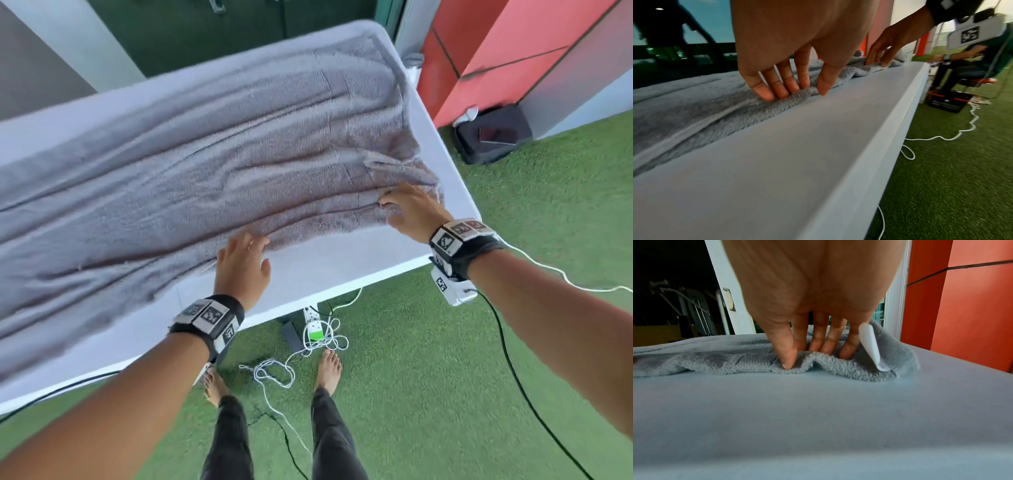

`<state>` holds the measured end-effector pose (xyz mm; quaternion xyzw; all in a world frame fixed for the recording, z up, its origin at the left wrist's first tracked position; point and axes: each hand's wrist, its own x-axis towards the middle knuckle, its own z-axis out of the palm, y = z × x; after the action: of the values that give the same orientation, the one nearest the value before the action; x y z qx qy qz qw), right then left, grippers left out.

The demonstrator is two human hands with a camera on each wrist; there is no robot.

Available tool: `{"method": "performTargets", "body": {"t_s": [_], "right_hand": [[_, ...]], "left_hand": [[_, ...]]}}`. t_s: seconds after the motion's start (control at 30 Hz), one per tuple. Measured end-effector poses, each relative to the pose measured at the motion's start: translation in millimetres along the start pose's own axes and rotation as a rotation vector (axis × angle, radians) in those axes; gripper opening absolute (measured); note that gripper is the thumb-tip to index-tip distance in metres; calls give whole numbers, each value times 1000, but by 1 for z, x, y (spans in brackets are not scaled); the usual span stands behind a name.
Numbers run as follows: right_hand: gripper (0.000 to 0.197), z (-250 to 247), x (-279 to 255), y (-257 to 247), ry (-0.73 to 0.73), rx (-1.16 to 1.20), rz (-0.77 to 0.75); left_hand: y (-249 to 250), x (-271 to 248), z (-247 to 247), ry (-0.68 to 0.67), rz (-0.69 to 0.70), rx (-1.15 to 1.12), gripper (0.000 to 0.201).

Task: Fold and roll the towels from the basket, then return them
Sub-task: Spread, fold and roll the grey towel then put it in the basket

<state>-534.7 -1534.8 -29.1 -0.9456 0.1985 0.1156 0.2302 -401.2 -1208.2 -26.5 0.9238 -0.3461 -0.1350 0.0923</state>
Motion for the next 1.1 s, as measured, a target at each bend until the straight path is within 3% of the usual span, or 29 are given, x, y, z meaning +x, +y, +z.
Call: {"method": "performTargets", "body": {"t_s": [0.13,0.3,0.43,0.6,0.7,0.9,0.97,1.1], "right_hand": [[32,-1,8,-5,14,-104,43],[12,-7,16,-14,10,-244,41],[15,-9,11,-20,-9,-204,39],[25,-23,-19,-18,-83,-139,20],[19,-19,-47,-15,-221,-178,0],[24,1,-91,17,-68,-231,191],[27,12,-103,21,-90,-268,295],[35,30,-128,-28,-205,-341,371]], "left_hand": [[-5,1,-1,68,-85,-6,36],[-5,15,-5,87,-123,-4,26],[3,21,-12,25,-141,5,15],[4,1,-20,74,-28,-175,15],[12,-28,-26,31,3,-271,13],[33,-78,-8,-82,74,-366,15],[42,-86,1,-145,132,-391,14],[44,-95,12,-268,210,-458,16]]}}
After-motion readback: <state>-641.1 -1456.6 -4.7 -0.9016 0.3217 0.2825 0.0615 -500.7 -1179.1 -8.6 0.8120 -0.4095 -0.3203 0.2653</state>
